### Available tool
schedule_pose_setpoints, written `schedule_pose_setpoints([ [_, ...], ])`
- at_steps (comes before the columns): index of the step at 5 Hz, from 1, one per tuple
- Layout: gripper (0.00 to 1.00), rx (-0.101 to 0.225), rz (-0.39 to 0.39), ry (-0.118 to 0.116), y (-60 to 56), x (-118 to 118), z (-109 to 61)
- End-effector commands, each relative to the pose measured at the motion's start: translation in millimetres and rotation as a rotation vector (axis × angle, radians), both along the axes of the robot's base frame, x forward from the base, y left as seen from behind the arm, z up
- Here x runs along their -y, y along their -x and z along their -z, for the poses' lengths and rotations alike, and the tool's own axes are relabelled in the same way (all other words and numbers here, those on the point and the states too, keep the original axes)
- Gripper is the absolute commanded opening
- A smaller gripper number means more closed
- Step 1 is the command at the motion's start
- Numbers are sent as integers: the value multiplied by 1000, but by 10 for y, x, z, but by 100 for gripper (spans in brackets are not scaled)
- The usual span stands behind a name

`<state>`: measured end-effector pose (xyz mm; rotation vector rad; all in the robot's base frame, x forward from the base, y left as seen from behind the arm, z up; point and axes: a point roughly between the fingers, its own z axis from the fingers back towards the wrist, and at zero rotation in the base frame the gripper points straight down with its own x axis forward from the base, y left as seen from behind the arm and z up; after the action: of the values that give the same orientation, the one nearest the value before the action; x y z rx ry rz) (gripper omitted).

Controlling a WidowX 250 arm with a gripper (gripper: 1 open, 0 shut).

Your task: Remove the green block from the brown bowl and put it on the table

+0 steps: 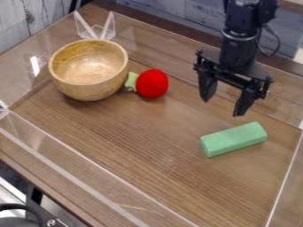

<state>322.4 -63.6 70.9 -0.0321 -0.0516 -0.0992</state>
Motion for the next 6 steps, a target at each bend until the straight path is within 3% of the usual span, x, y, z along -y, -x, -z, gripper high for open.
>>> schedule_pose_setpoints([
  [1,100,49,37,10,-122,-66,-135],
  [4,100,40,93,7,-117,-308,-430],
  [6,100,38,83,4,-96,-496,-253],
])
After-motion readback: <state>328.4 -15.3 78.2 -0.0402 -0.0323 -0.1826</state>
